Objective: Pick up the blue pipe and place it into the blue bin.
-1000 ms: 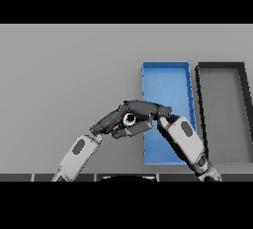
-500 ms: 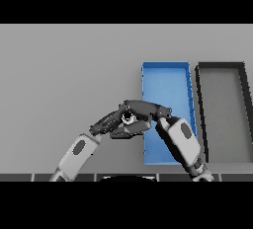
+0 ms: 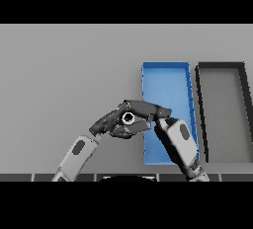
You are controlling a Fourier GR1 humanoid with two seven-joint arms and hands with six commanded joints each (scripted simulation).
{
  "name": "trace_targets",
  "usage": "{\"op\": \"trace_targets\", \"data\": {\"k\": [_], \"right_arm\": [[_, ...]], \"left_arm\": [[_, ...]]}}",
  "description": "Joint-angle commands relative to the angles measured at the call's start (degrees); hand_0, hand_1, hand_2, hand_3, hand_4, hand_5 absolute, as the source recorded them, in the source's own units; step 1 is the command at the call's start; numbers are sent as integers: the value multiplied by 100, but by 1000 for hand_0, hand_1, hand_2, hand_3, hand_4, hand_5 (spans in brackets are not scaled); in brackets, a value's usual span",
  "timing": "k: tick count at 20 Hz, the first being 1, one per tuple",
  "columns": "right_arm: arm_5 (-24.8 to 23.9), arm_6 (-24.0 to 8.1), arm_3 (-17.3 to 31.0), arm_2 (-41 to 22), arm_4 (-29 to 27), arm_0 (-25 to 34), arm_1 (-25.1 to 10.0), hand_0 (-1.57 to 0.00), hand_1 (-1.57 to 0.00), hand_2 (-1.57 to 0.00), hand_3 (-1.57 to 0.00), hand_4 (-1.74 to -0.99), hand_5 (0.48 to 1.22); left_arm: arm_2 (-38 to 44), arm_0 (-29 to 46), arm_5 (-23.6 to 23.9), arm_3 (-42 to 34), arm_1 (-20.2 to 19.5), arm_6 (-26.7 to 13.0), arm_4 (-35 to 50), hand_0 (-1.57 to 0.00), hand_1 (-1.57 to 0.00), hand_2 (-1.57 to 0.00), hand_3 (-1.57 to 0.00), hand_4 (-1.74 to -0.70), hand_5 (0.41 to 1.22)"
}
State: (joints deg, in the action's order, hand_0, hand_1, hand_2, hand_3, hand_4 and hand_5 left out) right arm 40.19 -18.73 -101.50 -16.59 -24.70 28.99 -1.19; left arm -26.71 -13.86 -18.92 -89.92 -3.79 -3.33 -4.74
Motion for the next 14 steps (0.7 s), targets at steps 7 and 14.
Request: {"op": "trace_targets", "data": {"k": [7, 14], "right_arm": [[-1370, -1316, -98, 528, -2545, 1078, -485, -1571, -1571, -1571, -1571, -1491, 1221], [-1931, -898, 759, 1438, -2911, 2746, -1212, -1571, -1571, -1571, -1571, -1496, 1221]], "left_arm": [[-28, 220, -32, -118, -51, -229, 68, -7, -6, -6, -6, -923, 507], [-58, 201, -48, -317, -85, -350, 87, -1, -1, 0, 0, -916, 486]]}}
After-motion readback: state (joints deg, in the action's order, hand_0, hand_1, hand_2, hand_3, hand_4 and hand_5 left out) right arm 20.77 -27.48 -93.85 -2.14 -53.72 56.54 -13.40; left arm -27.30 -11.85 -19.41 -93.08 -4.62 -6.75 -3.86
